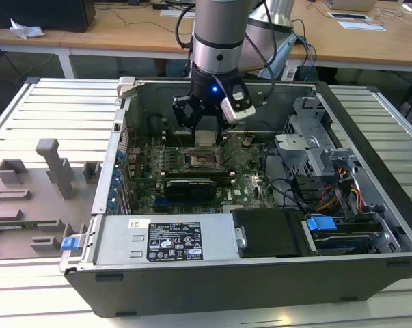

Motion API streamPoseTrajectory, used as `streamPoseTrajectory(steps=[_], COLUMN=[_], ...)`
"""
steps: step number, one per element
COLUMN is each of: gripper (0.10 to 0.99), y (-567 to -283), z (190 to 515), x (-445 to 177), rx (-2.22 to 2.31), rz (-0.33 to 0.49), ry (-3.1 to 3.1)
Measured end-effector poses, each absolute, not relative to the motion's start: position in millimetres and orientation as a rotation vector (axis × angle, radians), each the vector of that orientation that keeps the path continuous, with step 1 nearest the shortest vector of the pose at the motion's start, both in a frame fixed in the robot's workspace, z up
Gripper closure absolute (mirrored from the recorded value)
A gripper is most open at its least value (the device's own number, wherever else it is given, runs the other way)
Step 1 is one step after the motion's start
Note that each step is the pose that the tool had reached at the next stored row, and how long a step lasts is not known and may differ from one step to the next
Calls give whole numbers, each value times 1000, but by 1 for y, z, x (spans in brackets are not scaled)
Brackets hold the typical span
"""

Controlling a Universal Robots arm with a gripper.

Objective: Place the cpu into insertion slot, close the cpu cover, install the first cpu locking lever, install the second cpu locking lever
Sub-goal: 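Place the cpu into insertion slot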

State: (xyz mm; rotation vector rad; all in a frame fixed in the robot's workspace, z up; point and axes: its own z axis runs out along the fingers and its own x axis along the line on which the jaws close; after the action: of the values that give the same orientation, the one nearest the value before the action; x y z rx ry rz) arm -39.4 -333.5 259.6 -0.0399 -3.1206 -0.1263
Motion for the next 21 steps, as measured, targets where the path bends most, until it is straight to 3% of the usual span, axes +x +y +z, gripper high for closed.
streamPoseTrajectory(steps=[21], gripper=[541], y=[-333], z=[257], x=[-39], rx=[-633], rz=[-122], ry=[-3072])
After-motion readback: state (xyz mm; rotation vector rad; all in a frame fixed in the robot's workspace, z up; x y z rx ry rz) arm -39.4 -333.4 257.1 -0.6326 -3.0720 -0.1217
